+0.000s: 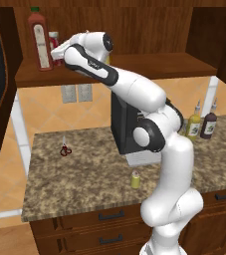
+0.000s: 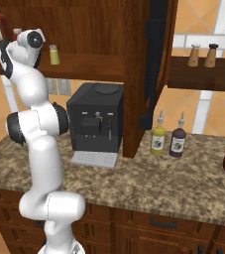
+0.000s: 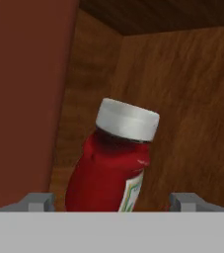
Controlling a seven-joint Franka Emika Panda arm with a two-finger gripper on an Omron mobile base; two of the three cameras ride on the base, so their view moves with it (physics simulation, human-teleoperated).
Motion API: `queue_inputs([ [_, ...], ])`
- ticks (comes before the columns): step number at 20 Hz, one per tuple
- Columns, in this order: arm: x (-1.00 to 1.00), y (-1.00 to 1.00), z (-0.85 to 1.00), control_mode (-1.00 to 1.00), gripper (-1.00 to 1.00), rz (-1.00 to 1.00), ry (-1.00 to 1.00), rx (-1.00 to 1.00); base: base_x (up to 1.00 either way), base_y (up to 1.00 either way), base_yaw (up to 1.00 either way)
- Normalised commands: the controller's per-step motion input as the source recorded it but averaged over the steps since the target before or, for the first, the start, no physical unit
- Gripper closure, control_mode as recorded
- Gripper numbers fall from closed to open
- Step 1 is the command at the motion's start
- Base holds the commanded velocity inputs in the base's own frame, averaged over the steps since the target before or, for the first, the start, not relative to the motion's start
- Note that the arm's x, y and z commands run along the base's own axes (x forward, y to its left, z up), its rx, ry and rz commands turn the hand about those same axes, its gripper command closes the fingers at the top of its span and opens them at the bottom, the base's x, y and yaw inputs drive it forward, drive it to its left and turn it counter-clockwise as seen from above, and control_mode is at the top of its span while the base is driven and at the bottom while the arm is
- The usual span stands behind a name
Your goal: Put the shaker and condiment bottle from the counter next to their counterparts in the cabinet.
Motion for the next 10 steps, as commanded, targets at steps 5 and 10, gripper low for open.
queue_inputs([
  [5, 0.30, 0.05, -0.27, -1.00, -1.00, 0.00, -0.06, 0.00, 0.00, 0.00, 0.00],
  [10, -0.24, -0.50, 0.08, -1.00, -1.00, 0.00, -0.09, 0.02, 0.00, 0.00, 0.00],
])
